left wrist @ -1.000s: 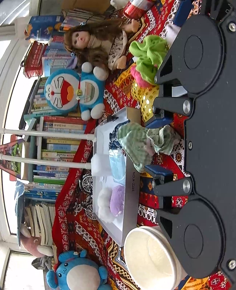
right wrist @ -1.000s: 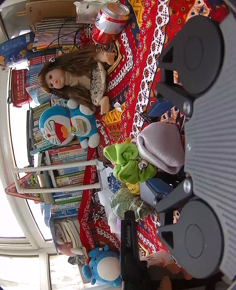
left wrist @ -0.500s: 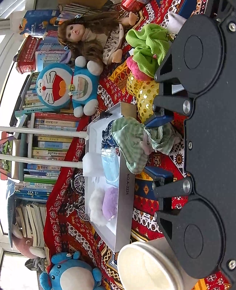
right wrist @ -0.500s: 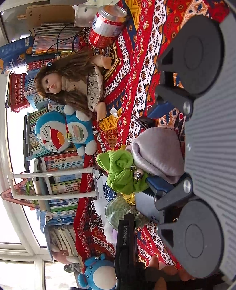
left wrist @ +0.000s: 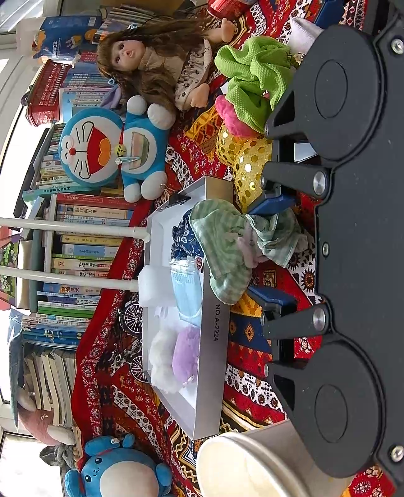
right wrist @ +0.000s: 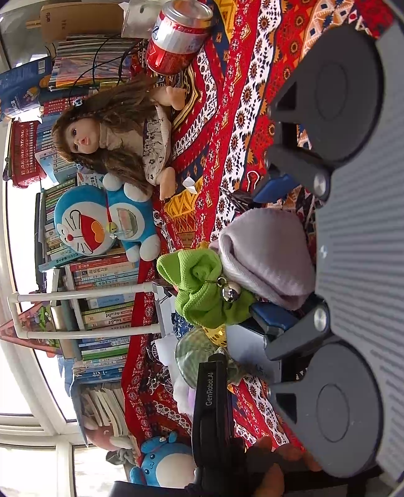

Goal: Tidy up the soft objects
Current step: 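Grasp the green checked cloth with the left gripper while the right gripper grasps the pink knit hat, then lift and carry the green cloth and pink hat over the white tray with both grippers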

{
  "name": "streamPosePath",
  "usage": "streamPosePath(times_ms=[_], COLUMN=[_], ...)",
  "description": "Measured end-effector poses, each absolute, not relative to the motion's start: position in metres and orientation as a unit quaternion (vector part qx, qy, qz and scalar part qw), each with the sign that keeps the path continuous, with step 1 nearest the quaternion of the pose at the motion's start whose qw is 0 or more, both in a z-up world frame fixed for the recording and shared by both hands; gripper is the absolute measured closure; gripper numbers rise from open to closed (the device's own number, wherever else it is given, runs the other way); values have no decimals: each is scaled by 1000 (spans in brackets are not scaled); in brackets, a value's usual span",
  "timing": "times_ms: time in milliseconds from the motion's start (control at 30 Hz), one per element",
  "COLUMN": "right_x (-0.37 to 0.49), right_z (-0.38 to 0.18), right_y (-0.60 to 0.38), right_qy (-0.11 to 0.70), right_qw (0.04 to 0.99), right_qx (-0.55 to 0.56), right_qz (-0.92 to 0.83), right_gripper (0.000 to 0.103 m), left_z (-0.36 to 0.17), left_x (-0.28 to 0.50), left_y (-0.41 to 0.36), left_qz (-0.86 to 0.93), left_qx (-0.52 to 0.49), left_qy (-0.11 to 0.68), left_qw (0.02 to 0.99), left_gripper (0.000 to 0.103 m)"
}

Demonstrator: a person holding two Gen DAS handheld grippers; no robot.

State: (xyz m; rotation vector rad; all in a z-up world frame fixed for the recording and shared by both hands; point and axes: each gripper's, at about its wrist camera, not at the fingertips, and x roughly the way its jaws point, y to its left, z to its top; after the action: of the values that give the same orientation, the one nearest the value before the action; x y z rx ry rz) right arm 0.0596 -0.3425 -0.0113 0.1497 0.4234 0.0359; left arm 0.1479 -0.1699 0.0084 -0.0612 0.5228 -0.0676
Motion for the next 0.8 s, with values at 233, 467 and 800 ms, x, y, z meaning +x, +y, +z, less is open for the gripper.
streamPosePath(times_ms=[233,467,800], right_x=[60,61,63], right_z=[-12,-12,-12], right_y=[-343,-343,-340], right_qy=[210,210,214], right_qw=[974,974,974], right_qx=[77,79,76], right_qz=[19,19,21], right_gripper=[25,25,25], left_z=[7,5,2], left_x=[150,157,163], left_y=[-171,-165,-163], left_qz=[-23,-13,-34], left_qx=[-32,-57,-88], left_qy=[258,268,279], left_qw=[965,962,956], left_gripper=[47,35,63])
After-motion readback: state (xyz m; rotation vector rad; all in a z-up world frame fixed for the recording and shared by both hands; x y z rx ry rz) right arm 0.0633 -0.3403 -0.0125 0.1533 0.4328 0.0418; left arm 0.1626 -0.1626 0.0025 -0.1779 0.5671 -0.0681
